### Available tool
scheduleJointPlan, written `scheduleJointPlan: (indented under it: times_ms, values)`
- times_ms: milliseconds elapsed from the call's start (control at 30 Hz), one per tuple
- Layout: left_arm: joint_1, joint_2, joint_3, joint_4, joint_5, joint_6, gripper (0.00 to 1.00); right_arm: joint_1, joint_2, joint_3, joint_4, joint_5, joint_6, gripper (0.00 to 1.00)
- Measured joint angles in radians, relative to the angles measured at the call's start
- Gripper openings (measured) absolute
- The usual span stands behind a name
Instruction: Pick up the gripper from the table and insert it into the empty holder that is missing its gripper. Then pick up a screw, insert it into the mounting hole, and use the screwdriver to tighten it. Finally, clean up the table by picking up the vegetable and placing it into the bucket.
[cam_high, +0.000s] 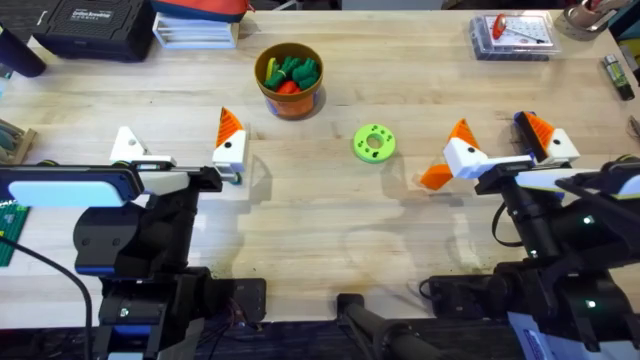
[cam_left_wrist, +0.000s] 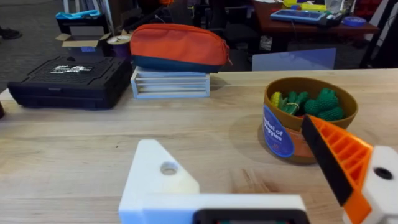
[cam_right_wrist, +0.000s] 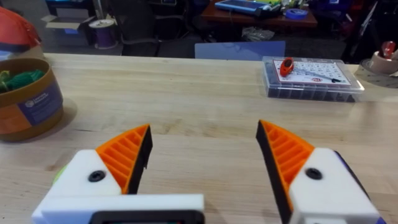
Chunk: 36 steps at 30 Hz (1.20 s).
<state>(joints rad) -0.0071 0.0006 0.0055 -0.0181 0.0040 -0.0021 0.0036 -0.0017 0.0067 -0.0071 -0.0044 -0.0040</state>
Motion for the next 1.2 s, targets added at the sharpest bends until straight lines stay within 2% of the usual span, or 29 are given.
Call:
scheduleJointPlan:
  times_ms: [467,533,600,700,833,967,1067,1133,1200]
  values:
    - [0.000,0.000,0.001,-0.046,0.001,0.003,0.987,0.000,0.002,0.002,-0.018,0.001,0.001,0.992]
    - [0.000,0.000,0.012,-0.085,0.003,0.002,0.986,0.000,0.002,0.007,-0.033,0.003,0.009,0.992]
    - [0.000,0.001,0.051,-0.166,0.003,-0.001,0.988,0.000,0.008,0.055,-0.123,0.000,0.028,0.994]
    - [0.000,0.035,0.158,-0.289,0.003,-0.002,0.988,0.000,0.043,0.141,-0.287,-0.009,0.060,0.992]
    - [0.000,0.164,0.373,-0.420,0.002,-0.004,0.988,0.000,0.154,0.346,-0.497,-0.016,0.088,0.992]
    - [0.000,0.380,0.621,-0.640,-0.010,-0.005,0.988,0.000,0.312,0.592,-0.692,-0.018,0.102,0.992]
    - [0.000,0.566,0.777,-0.811,-0.021,-0.005,0.989,0.000,0.435,0.732,-0.807,-0.019,0.105,0.994]
    - [0.000,0.670,0.836,-0.863,-0.017,-0.007,0.989,0.000,0.497,0.788,-0.852,-0.019,0.106,0.993]
    - [0.000,0.754,0.865,-0.870,0.007,-0.011,0.989,0.000,0.543,0.820,-0.872,-0.019,0.106,0.994]
